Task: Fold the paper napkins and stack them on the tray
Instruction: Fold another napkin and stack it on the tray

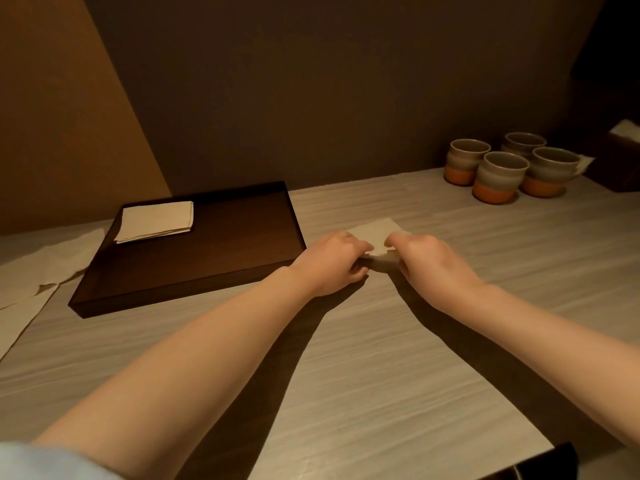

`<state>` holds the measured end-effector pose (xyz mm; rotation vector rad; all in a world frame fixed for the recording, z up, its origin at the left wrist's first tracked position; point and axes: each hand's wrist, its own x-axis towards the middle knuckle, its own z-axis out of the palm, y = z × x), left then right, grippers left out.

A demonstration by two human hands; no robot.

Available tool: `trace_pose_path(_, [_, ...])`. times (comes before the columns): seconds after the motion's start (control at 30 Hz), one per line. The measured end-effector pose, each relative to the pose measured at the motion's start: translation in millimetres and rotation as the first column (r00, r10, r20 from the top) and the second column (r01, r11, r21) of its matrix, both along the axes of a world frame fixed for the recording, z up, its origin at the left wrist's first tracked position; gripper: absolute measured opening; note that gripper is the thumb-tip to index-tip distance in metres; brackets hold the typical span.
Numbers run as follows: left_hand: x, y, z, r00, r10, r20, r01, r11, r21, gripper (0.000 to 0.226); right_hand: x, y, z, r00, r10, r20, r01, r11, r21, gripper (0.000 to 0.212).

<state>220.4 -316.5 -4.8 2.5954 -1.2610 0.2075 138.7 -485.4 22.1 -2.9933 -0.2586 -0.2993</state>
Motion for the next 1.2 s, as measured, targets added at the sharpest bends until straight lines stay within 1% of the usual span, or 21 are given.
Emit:
trace_pose_path(0.07, [-3.8, -1.6, 8.6, 1.000, 0.011, 0.018, -0.009, 0.993, -0.115, 0.024, -4.8, 5.2, 11.6, 0.996, 0.037, 0.084, -0.045, 0.994, 0.095, 0.041])
trace_pose_path(0.1, [-5.8, -2.7, 14.2, 1.000, 0.031, 0.001, -0.030, 0.986, -0.166, 0.022, -7.3, 7.5, 16.8, 0.990, 0.048, 0.130, -0.066, 0.987, 0.144, 0.045])
trace_pose_path(0.2, [-10.0, -2.4, 31.7, 0.983, 0.087, -0.163, -0.126, 0.960, -0.250, 0.016, -13.6, 11.4, 32.0, 0.979, 0.016, 0.201, -0.072, 0.959, 0.275, 0.047])
trace_pose_path(0.27, [-11.2, 3.8, 42.3, 0.971, 0.103, -0.215, -0.163, 0.946, -0.282, 0.017, -17.6, 12.4, 40.6, 0.971, -0.011, 0.241, -0.068, 0.947, 0.315, 0.045])
trace_pose_path(0.4, [-16.7, 30.3, 61.6, 0.963, 0.227, -0.146, -0.266, 0.891, -0.367, 0.018, -28.4, 16.8, 55.6, 0.941, 0.006, 0.339, -0.123, 0.938, 0.323, 0.046])
trace_pose_path(0.5, [-28.8, 58.5, 79.5, 0.951, 0.308, -0.019, -0.287, 0.858, -0.426, 0.020, -39.0, 29.3, 61.7, 0.916, 0.049, 0.398, -0.178, 0.938, 0.297, 0.049])
trace_pose_path(0.63, [-55.5, 107.0, 96.5, 0.928, 0.316, 0.197, -0.204, 0.875, -0.440, 0.018, -55.5, 53.2, 63.7, 0.866, 0.144, 0.480, -0.290, 0.925, 0.247, 0.045])
trace_pose_path(0.77, [-99.1, 161.3, 98.3, 0.899, 0.305, 0.315, -0.170, 0.904, -0.393, 0.017, -72.6, 81.8, 58.8, 0.828, 0.248, 0.503, -0.387, 0.902, 0.192, 0.044])
trace_pose_path(0.83, [-122.1, 186.9, 91.2, 0.893, 0.324, 0.314, -0.197, 0.906, -0.373, 0.017, -82.3, 97.9, 53.1, 0.811, 0.303, 0.501, -0.432, 0.887, 0.161, 0.040])
trace_pose_path(0.9, [-144.1, 211.4, 80.1, 0.890, 0.350, 0.293, -0.235, 0.902, -0.362, 0.018, -93.4, 114.3, 42.1, 0.783, 0.364, 0.504, -0.485, 0.865, 0.128, 0.032])
trace_pose_path(0.97, [-165.3, 233.2, 65.4, 0.890, 0.362, 0.276, -0.262, 0.904, -0.338, 0.017, -105.7, 129.4, 25.2, 0.769, 0.425, 0.477, -0.532, 0.840, 0.109, 0.027])
trace_pose_path(1.03, [-185.5, 251.3, 47.4, 0.898, 0.351, 0.264, -0.271, 0.916, -0.295, 0.017, -117.0, 140.8, 4.0, 0.775, 0.459, 0.435, -0.551, 0.828, 0.108, 0.026])
trace_pose_path(1.1, [-202.7, 267.7, 27.1, 0.912, 0.322, 0.252, -0.260, 0.932, -0.252, 0.016, -128.4, 150.4, -16.8, 0.792, 0.479, 0.377, -0.555, 0.824, 0.118, 0.032])
trace_pose_path(1.2, [-221.8, 289.9, -0.4, 0.933, 0.301, 0.199, -0.264, 0.945, -0.193, 0.016, -142.0, 162.6, -43.3, 0.783, 0.531, 0.325, -0.584, 0.807, 0.088, 0.025])
